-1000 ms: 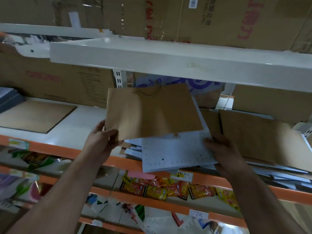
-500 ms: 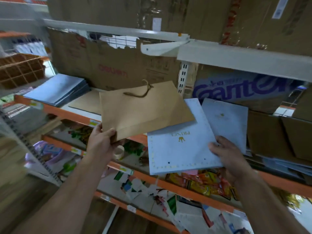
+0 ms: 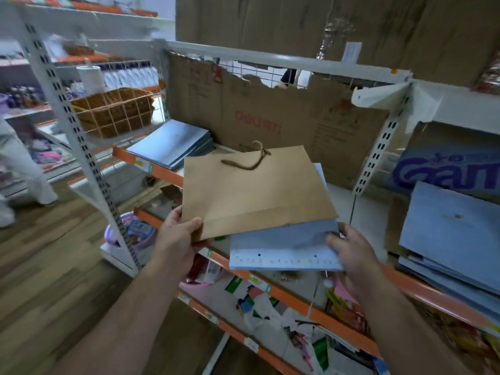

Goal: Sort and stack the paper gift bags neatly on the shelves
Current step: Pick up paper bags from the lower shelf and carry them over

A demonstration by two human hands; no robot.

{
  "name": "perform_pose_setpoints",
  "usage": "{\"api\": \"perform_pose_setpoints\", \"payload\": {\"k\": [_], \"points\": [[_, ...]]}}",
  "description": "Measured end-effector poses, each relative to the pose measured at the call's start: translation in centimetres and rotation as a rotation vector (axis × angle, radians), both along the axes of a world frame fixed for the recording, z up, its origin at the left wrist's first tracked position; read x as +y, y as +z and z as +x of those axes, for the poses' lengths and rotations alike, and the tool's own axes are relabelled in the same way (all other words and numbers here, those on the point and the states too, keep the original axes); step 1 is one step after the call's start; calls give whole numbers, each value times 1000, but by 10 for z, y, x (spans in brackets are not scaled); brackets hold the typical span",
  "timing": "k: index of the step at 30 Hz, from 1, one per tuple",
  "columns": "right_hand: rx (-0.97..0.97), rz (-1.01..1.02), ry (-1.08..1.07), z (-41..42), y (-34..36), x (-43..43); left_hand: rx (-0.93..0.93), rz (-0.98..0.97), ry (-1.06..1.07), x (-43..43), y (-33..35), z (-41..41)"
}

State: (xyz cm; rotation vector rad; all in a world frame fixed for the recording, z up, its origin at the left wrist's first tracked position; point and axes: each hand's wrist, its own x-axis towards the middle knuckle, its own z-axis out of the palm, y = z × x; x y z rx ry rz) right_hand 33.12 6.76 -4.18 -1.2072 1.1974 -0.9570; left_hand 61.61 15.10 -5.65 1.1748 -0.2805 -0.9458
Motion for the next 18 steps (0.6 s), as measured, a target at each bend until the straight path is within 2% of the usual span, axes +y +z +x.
{"api": "perform_pose_setpoints", "payload": {"k": [6, 12, 18], "points": [[-71, 16, -24, 81, -9, -47, -22, 24, 47, -18, -6, 57], [-86, 9, 9, 155, -14, -120, -58, 55, 71, -64, 1, 118], [-187, 45, 32, 223, -15, -184, -63, 67, 118, -111, 15, 171]]}}
